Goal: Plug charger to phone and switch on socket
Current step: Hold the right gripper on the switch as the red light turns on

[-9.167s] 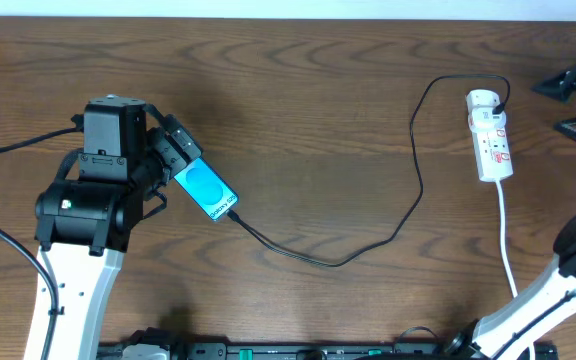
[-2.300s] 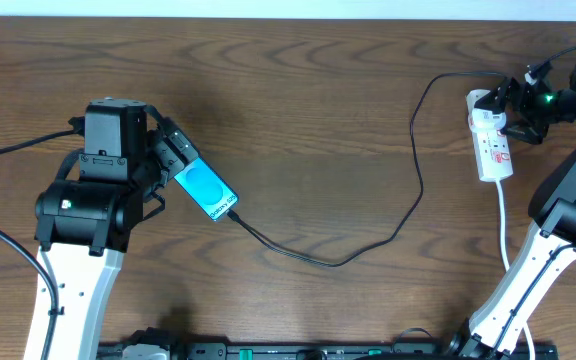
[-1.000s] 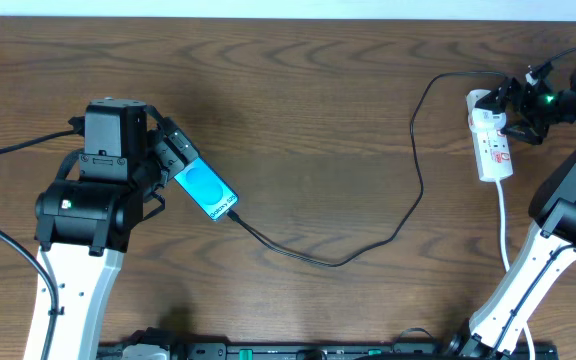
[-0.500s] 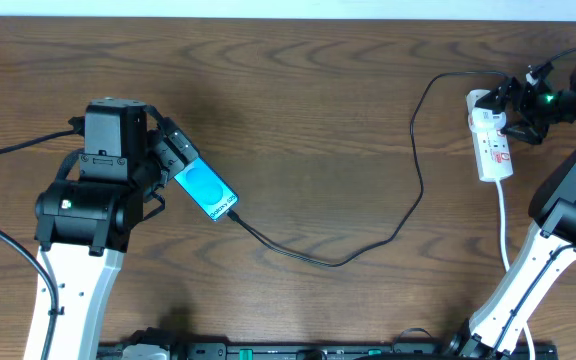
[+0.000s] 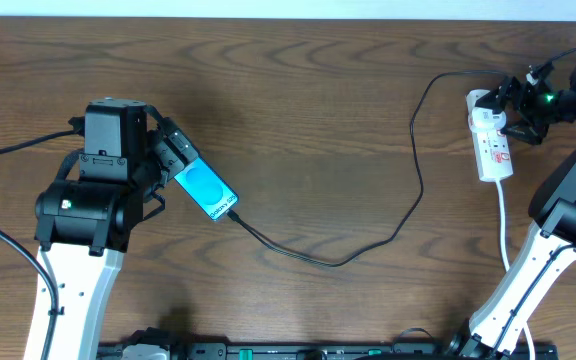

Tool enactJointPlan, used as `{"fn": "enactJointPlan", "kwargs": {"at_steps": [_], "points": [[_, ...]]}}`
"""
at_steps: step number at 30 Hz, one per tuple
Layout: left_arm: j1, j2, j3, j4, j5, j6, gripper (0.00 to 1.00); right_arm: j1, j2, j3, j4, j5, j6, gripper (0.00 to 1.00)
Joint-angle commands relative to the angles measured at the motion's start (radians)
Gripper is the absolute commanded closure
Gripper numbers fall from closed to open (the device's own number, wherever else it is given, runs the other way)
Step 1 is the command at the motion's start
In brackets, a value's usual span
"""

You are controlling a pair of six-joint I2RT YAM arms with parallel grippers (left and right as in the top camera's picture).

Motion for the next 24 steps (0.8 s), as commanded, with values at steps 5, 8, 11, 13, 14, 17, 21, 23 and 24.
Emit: {"fn": "enactJointPlan", "kwargs": {"at_steps": [5, 8, 11, 13, 14, 17, 21, 23, 24], "points": [[0.000, -0.007, 0.026, -0.005, -0.020, 0.014, 0.02, 0.056, 0.018, -0.020, -0.014, -0.052, 0.024, 0.01], [0.000, -0.007, 0.026, -0.006, -0.020, 0.014, 0.02, 0.061, 0.018, -0.020, -0.014, -0.052, 0.025, 0.01], [0.000, -0.007, 0.026, -0.006, -0.020, 0.014, 0.02, 0.063, 0.018, -0.020, -0.014, -0.051, 0.024, 0.01], [0.000, -0.007, 0.026, -0.006, -0.020, 0.014, 0.02, 0.063, 0.018, -0.020, -0.014, -0.051, 0.024, 0.01], [0.000, -0.007, 0.026, -0.006, -0.020, 0.014, 0.02, 0.063, 0.018, -0.020, -0.013, -0.050, 0.025, 0.01], [0.000, -0.007, 0.026, -0.006, -0.020, 0.014, 0.02, 0.062, 0.018, -0.020, -0.013, -0.035, 0.025, 0.01], [0.000, -0.007, 0.026, -0.006, -0.020, 0.013, 0.02, 0.059, 0.018, -0.020, -0.014, -0.021, 0.029, 0.01], [0.000, -0.007, 0.026, -0.006, -0.020, 0.013, 0.02, 0.054, 0.018, -0.020, -0.013, -0.021, 0.032, 0.01], [0.000, -0.007, 0.026, -0.006, -0.020, 0.013, 0.02, 0.051, 0.018, -0.020, -0.013, -0.022, 0.033, 0.01]]}}
